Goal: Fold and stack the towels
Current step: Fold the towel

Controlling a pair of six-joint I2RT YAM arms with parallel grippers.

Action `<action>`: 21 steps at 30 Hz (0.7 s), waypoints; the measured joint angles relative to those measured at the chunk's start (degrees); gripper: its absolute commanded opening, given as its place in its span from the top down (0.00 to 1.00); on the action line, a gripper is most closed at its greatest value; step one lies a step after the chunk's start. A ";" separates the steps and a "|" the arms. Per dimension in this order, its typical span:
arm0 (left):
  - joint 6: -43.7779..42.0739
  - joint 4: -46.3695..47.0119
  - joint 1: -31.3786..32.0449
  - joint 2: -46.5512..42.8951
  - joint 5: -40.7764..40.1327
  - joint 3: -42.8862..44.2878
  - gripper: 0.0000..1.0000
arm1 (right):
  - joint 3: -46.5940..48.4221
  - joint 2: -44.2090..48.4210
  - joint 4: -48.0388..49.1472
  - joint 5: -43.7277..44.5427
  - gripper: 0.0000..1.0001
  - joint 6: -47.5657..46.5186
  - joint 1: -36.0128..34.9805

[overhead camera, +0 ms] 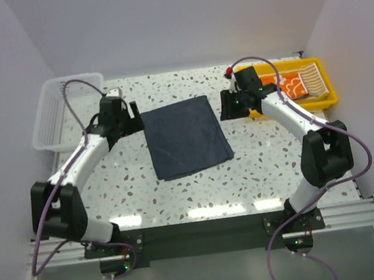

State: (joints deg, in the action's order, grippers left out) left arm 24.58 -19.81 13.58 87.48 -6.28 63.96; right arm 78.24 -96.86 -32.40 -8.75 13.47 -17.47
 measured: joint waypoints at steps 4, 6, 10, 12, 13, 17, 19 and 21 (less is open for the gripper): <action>4.85 -0.42 2.16 -12.24 2.99 -12.61 0.20 | -9.55 3.06 1.29 -3.67 0.62 4.22 -0.20; 6.78 -0.55 4.00 -14.53 4.42 -17.27 0.23 | -13.68 3.06 2.45 -4.85 0.68 5.68 -0.33; 11.15 -0.55 7.76 -16.55 6.62 -25.42 0.29 | -21.66 3.08 4.52 -7.28 0.70 8.72 -0.61; 12.81 -0.44 8.44 -16.92 7.50 -28.24 0.31 | -23.47 3.08 5.25 -7.91 0.71 9.60 -0.74; 13.51 -0.39 8.63 -16.92 7.80 -29.14 0.32 | -23.98 3.08 5.57 -8.33 0.71 9.97 -0.90; 14.88 0.11 9.33 -16.85 8.35 -29.99 0.33 | -24.30 3.08 7.72 -9.31 0.71 10.99 -1.03; 15.32 1.27 9.75 -16.68 8.50 -29.99 0.35 | -24.33 3.08 8.68 -9.88 0.71 11.39 -1.07; 15.37 2.14 10.03 -16.02 8.59 -29.99 0.35 | -24.37 3.08 9.46 -10.32 0.71 11.72 -1.07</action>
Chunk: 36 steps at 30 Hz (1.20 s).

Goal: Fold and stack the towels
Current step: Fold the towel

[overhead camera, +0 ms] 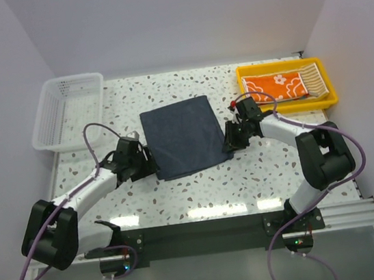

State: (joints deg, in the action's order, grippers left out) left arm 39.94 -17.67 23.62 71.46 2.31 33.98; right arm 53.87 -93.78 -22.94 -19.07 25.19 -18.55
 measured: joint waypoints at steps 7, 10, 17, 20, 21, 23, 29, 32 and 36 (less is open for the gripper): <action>0.02 0.90 0.63 3.15 0.04 0.00 0.36 | -0.83 -0.35 1.07 0.11 0.70 1.05 -0.22; 0.00 0.94 0.96 3.48 0.04 0.00 0.36 | -1.29 -0.33 0.74 0.55 0.70 1.20 -0.22; 0.00 2.75 1.73 4.66 -0.02 0.11 0.38 | -1.77 -0.35 0.70 1.60 0.70 1.53 -0.35; 0.00 3.34 2.10 5.18 -0.26 0.24 0.42 | -2.16 -0.35 0.74 2.08 0.70 1.73 -0.48; 0.00 3.45 2.19 5.27 -0.37 0.28 0.43 | -2.32 -0.35 0.74 2.14 0.70 1.77 -0.48; 0.00 3.63 2.43 5.49 -0.66 0.35 0.46 | -2.75 -0.37 0.79 2.19 0.71 1.81 -0.57; 0.02 4.28 2.84 6.60 -1.01 0.61 0.64 | -3.67 -0.79 1.95 2.03 0.91 2.25 -0.59; 0.07 4.37 2.99 7.06 -1.01 0.63 0.73 | -3.76 -0.79 2.23 1.97 0.99 2.45 -0.63; 0.02 4.31 3.19 7.19 -1.01 0.63 0.73 | -3.76 -0.79 2.38 1.97 1.00 2.47 -0.63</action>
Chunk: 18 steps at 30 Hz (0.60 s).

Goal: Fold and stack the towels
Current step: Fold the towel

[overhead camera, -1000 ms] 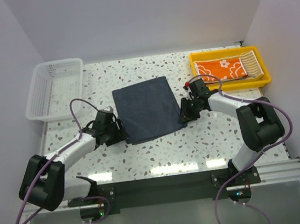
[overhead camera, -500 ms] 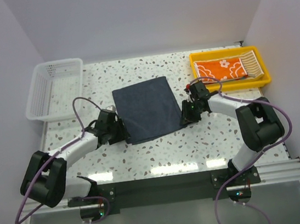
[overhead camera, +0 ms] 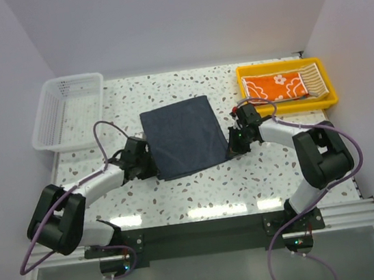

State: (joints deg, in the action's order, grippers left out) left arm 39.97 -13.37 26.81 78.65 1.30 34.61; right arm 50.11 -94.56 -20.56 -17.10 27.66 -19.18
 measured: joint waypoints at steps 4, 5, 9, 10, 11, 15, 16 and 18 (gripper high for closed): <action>0.02 -0.15 0.20 0.00 0.04 0.11 0.69 | 0.02 0.09 0.00 0.00 1.00 0.00 -0.02; 0.02 -0.33 0.35 0.00 0.04 0.20 0.69 | 0.00 0.11 0.00 0.00 1.00 0.00 -0.07; 0.04 -1.03 0.70 -0.02 0.09 0.33 0.76 | 0.02 0.13 0.00 0.02 1.00 0.00 -0.07; 0.07 -1.16 0.79 -0.02 0.09 0.33 0.81 | 0.02 0.13 0.00 0.00 1.00 0.00 -0.07; 0.15 -1.33 0.90 -0.02 -0.04 0.33 0.87 | 0.02 0.13 0.00 0.00 1.00 0.00 -0.07; 0.15 -2.36 1.22 -0.02 0.02 0.35 1.00 | 0.07 0.22 -0.04 0.00 1.00 0.00 -0.07; 0.13 -2.67 1.25 -0.02 -0.04 0.50 1.00 | 0.20 0.24 -0.28 0.04 1.00 -0.07 -0.07; 0.07 -4.37 1.36 -0.02 -0.24 1.22 1.00 | 1.16 0.39 -1.33 0.07 1.00 -0.28 -0.07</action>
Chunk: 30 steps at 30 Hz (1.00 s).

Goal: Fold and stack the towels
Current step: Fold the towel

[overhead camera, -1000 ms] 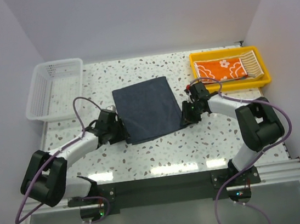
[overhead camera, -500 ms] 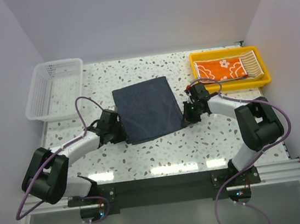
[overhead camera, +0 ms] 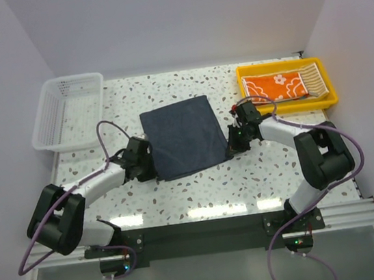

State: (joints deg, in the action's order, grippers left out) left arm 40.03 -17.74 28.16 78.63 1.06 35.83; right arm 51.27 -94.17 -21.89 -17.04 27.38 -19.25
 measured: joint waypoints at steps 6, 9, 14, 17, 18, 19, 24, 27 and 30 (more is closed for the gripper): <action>-0.13 -4.68 0.04 -0.37 -1.42 6.88 1.00 | 6.47 1.64 -4.22 1.88 1.00 -2.12 0.02; -0.07 -4.92 0.04 -2.27 -1.44 8.98 1.00 | 8.79 3.72 -5.84 3.50 1.00 -3.50 0.09; 1.09 -4.50 0.13 -6.23 0.96 8.04 1.00 | 8.50 7.30 -7.67 6.40 1.00 -5.29 0.70; 1.81 -2.08 0.72 -6.71 2.71 5.07 1.00 | 6.21 7.61 -7.10 7.30 1.00 -5.84 1.49; 2.19 -1.01 1.07 -6.38 3.28 3.82 1.00 | 5.40 7.45 -7.06 7.32 1.00 -5.84 1.75; 2.69 0.11 1.68 -5.64 3.98 2.34 1.00 | 4.11 7.10 -6.75 7.32 1.00 -5.86 2.01; 4.52 3.32 5.18 -1.11 5.60 -1.25 1.00 | 1.16 3.98 -5.90 7.56 1.00 -5.86 2.56; 5.35 4.33 6.47 0.35 5.55 -1.95 1.00 | 0.31 2.73 -5.01 7.54 1.00 -5.86 2.82; 5.99 5.11 6.78 0.46 5.55 -2.36 1.00 | -0.26 2.27 -4.02 7.54 1.00 -5.86 2.93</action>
State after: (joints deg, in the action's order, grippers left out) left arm 46.02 -12.62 34.94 79.09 6.61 33.47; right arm 51.00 -91.90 -25.91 -9.50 21.52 -16.32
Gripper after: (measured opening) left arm 0.019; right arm 0.011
